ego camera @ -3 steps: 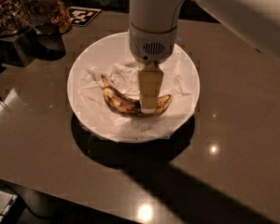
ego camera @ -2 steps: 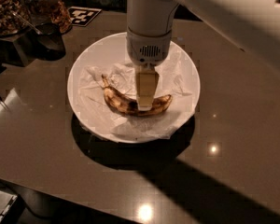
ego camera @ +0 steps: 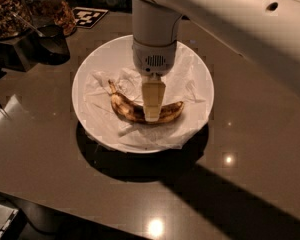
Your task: Pick banana from white bowl
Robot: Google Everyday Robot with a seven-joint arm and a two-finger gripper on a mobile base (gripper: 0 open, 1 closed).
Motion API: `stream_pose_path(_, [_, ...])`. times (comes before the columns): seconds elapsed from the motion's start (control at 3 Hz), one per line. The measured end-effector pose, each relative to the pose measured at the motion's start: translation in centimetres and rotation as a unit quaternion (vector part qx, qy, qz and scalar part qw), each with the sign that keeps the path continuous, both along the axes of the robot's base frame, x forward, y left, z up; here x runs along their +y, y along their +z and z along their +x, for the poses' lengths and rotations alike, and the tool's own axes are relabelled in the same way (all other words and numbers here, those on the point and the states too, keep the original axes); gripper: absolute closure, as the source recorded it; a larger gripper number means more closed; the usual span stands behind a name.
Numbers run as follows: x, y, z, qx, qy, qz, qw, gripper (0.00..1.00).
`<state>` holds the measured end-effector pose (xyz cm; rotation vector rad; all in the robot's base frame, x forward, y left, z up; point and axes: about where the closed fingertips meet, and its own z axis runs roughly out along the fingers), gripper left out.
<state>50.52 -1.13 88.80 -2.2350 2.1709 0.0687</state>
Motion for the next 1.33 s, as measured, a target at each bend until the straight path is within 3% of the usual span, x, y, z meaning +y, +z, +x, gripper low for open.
stream_pose_path(0.67, [-0.7,-3.2,0.6,0.037,-0.013,-0.005,0.9992,0.37])
stream_pose_path(1.0, [-0.9,-4.5,0.8,0.053,-0.016,-0.005,0.9985,0.56])
stream_pose_path(1.33, [-0.9,-4.5,0.8,0.053,-0.016,-0.005,0.9985,0.78])
